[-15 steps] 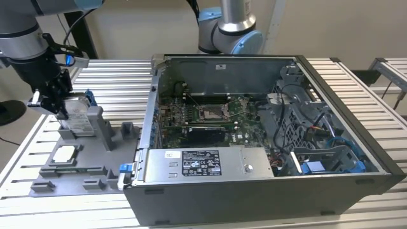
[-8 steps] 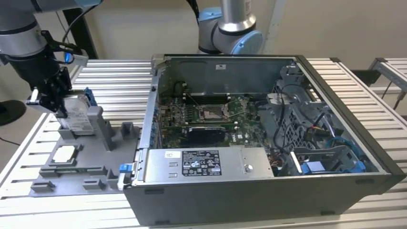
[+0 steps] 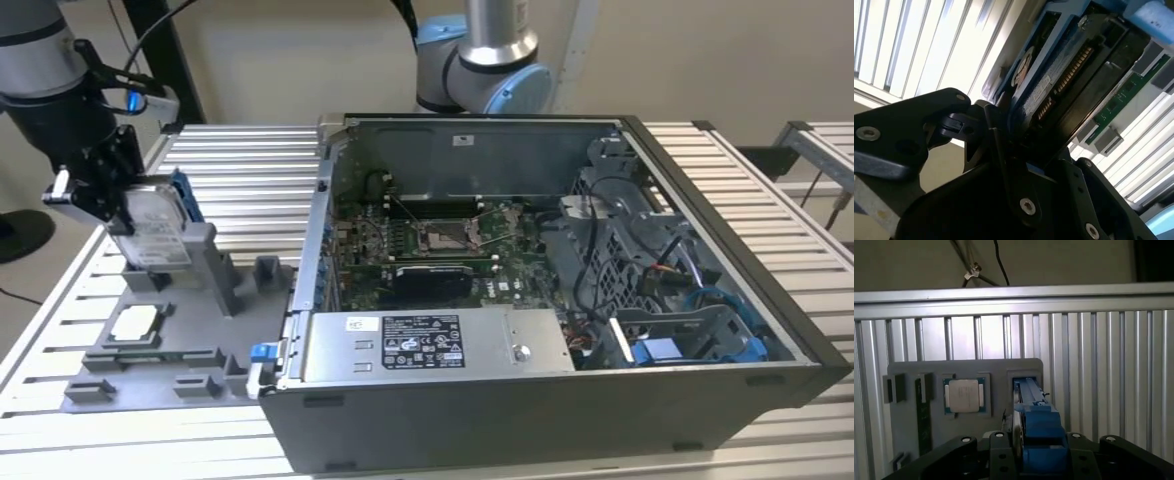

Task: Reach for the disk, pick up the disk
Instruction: 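Pick up the disk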

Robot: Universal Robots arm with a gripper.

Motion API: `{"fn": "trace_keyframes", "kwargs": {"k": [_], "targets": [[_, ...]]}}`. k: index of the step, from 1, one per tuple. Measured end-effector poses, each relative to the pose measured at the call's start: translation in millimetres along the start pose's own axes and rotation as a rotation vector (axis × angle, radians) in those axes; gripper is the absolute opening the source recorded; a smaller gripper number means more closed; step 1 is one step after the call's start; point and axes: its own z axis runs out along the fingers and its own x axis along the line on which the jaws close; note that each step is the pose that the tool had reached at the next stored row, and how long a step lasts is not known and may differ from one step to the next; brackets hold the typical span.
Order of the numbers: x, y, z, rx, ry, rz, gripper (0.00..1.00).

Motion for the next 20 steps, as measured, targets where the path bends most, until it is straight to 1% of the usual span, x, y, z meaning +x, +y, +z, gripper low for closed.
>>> {"fn": "trace_keyframes", "kwargs": {"k": [5, 9, 20], "targets": [[-0.2, 0.1, -4.8, 0.0001, 0.0000, 0.000, 0.00], [-0.4, 0.2, -11.0, 0.0000, 0.0001, 0.000, 0.00], [-0.9, 0.4, -23.9, 0.0000, 0.0001, 0.000, 0.00]]}}
